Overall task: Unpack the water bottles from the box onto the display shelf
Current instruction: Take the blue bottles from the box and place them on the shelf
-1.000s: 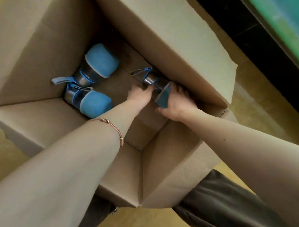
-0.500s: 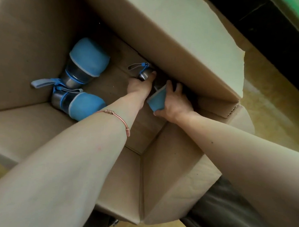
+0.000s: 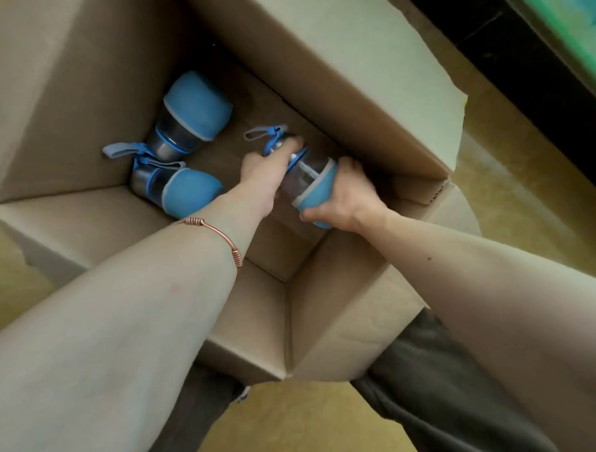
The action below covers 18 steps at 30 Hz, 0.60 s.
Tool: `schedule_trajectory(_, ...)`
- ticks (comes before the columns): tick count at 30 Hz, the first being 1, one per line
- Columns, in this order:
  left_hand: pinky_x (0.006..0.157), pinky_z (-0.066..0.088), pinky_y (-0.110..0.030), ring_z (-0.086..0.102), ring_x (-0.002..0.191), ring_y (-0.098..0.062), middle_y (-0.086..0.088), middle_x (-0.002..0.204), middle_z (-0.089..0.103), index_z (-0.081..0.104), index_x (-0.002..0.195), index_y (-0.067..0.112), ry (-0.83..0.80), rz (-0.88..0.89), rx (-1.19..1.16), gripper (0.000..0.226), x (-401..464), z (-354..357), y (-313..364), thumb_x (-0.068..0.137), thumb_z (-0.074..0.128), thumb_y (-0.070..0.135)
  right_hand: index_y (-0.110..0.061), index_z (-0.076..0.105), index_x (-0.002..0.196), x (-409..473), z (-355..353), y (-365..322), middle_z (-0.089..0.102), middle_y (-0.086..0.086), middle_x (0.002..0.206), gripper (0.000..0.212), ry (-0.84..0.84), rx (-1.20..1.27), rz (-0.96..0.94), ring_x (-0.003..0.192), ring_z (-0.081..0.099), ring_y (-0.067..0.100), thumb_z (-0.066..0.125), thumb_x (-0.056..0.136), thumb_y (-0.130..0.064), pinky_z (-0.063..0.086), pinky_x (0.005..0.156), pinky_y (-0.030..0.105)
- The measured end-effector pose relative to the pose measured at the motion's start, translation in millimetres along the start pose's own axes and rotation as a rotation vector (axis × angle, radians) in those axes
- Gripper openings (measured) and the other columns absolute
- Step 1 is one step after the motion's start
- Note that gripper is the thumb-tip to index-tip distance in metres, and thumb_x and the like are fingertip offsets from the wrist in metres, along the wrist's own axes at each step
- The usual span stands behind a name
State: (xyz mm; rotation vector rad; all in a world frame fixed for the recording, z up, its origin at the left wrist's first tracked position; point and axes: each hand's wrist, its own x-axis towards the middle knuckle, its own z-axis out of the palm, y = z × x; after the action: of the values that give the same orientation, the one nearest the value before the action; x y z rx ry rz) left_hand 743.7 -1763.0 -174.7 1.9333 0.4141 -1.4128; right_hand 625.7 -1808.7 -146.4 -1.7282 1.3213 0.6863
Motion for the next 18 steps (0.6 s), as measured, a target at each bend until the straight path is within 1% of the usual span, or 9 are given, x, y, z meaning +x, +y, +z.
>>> schedule_trajectory(2,0.077,0.058,-0.037,0.069,0.084,-0.019,-0.009,0.103,0.069,0.057,0.118,0.013,-0.045,-0.024,-0.073,0.063,-31.7,-14.9,4.0,0.064,0.083,0.033,-0.007,0.035,0.133,-31.7,-9.6,-6.2,0.042,0.009,0.129,0.096,-0.010,0.013,-0.026,0.119,0.045,0.028,0.087,0.058,-0.039,0.041,0.095,0.034)
schedule_trajectory(4,0.076,0.058,-0.035,0.068,0.086,-0.018,-0.009,0.106,0.067,0.055,0.120,0.014,-0.090,-0.044,-0.094,0.061,-68.1,-29.4,9.6,0.069,0.081,0.031,-0.008,0.036,0.130,-67.5,-21.7,-13.4,0.042,0.007,0.126,0.093,-0.020,0.027,-0.049,0.115,0.047,0.027,0.086,0.058,-0.039,0.045,0.093,0.036)
schedule_trajectory(6,0.079,0.058,-0.037,0.067,0.089,-0.019,-0.007,0.108,0.065,0.058,0.114,0.015,-0.123,-0.058,-0.118,0.051,-106.5,-42.1,15.6,0.072,0.080,0.033,-0.009,0.037,0.127,-103.7,-37.2,-21.0,0.042,0.006,0.124,0.089,-0.034,0.032,-0.078,0.112,0.048,0.027,0.085,0.059,-0.039,0.046,0.093,0.039)
schedule_trajectory(8,0.087,0.055,-0.040,0.065,0.089,-0.022,-0.007,0.099,0.063,0.062,0.097,0.016,-0.147,-0.060,-0.150,0.030,-150.9,-53.3,24.3,0.077,0.075,0.033,-0.010,0.038,0.127,-139.1,-57.8,-29.2,0.042,0.006,0.123,0.087,-0.049,0.026,-0.111,0.111,0.049,0.026,0.085,0.059,-0.040,0.047,0.092,0.040)
schedule_trajectory(9,0.090,0.054,-0.040,0.065,0.088,-0.022,-0.006,0.091,0.064,0.063,0.090,0.016,-0.165,-0.059,-0.159,0.023,-173.9,-57.9,29.2,0.079,0.073,0.033,-0.011,0.038,0.127,-156.2,-69.4,-33.4,0.043,0.005,0.123,0.087,-0.055,0.023,-0.129,0.111,0.049,0.026,0.084,0.059,-0.040,0.047,0.092,0.041)
schedule_trajectory(11,0.091,0.053,-0.040,0.063,0.085,-0.020,0.000,0.073,0.065,0.063,0.081,0.017,-0.187,-0.036,-0.149,0.020,-219.9,-65.3,40.2,0.082,0.071,0.036,-0.013,0.038,0.128,-190.5,-95.6,-41.3,0.043,0.004,0.121,0.088,-0.067,0.015,-0.174,0.109,0.050,0.023,0.084,0.059,-0.042,0.049,0.091,0.040)
schedule_trajectory(13,0.090,0.052,-0.038,0.062,0.083,-0.018,0.004,0.064,0.064,0.062,0.078,0.018,-0.193,-0.011,-0.156,0.020,-263.9,-72.4,49.4,0.083,0.069,0.037,-0.015,0.037,0.129,-224.3,-120.2,-47.5,0.044,0.002,0.119,0.089,-0.087,0.004,-0.220,0.107,0.050,0.019,0.084,0.060,-0.043,0.049,0.091,0.036)
schedule_trajectory(15,0.090,0.050,-0.037,0.061,0.084,-0.018,0.003,0.071,0.064,0.063,0.085,0.018,-0.199,0.018,-0.190,0.018,-302.8,-79.7,57.5,0.085,0.067,0.036,-0.016,0.038,0.128,-254.3,-141.9,-53.2,0.045,0.001,0.117,0.087,-0.099,0.010,-0.262,0.105,0.050,0.017,0.084,0.060,-0.043,0.049,0.090,0.035)
schedule_trajectory(18,0.093,0.048,-0.036,0.060,0.094,-0.018,0.000,0.092,0.064,0.063,0.098,0.019,-0.246,0.088,-0.262,0.016,-356.4,-88.3,68.1,0.089,0.062,0.032,-0.018,0.040,0.126,-296.3,-171.7,-63.5,0.048,0.000,0.116,0.085,-0.095,0.044,-0.302,0.103,0.051,0.015,0.084,0.059,-0.046,0.051,0.089,0.034)
